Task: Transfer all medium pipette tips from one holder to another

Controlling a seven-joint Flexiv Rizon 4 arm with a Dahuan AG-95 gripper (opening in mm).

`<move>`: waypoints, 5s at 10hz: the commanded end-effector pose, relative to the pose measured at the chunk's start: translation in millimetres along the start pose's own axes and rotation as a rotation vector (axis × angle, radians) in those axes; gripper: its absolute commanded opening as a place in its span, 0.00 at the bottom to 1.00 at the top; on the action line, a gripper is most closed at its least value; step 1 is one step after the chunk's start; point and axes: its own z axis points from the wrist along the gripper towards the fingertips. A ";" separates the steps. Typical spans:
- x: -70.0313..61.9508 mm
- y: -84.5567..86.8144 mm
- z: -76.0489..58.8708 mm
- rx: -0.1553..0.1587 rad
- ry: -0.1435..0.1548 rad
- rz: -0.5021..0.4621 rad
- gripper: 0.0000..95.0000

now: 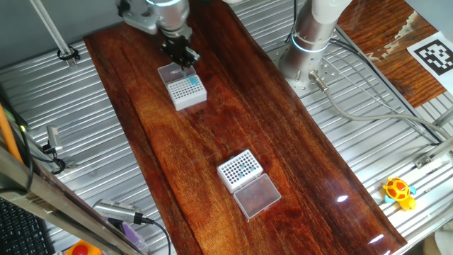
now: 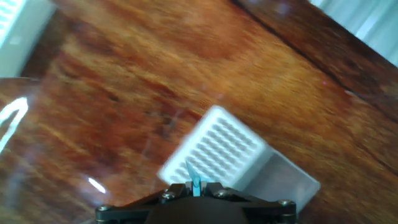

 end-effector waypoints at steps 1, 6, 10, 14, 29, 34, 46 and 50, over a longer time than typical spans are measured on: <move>3.3 -9.9 4.8 0.038 -0.010 -0.024 0.00; 12.5 -13.4 16.2 0.052 0.005 -0.050 0.00; 24.2 -11.4 24.2 0.065 0.018 -0.066 0.00; 29.9 -10.0 27.8 0.065 0.020 -0.069 0.00; 29.4 -7.0 45.1 0.061 0.021 -0.079 0.00; 24.5 -3.0 55.5 0.058 0.025 -0.062 0.20; -85.0 129.0 28.4 -0.064 -0.036 0.268 0.00; -104.1 170.5 16.7 -0.082 -0.019 0.321 0.00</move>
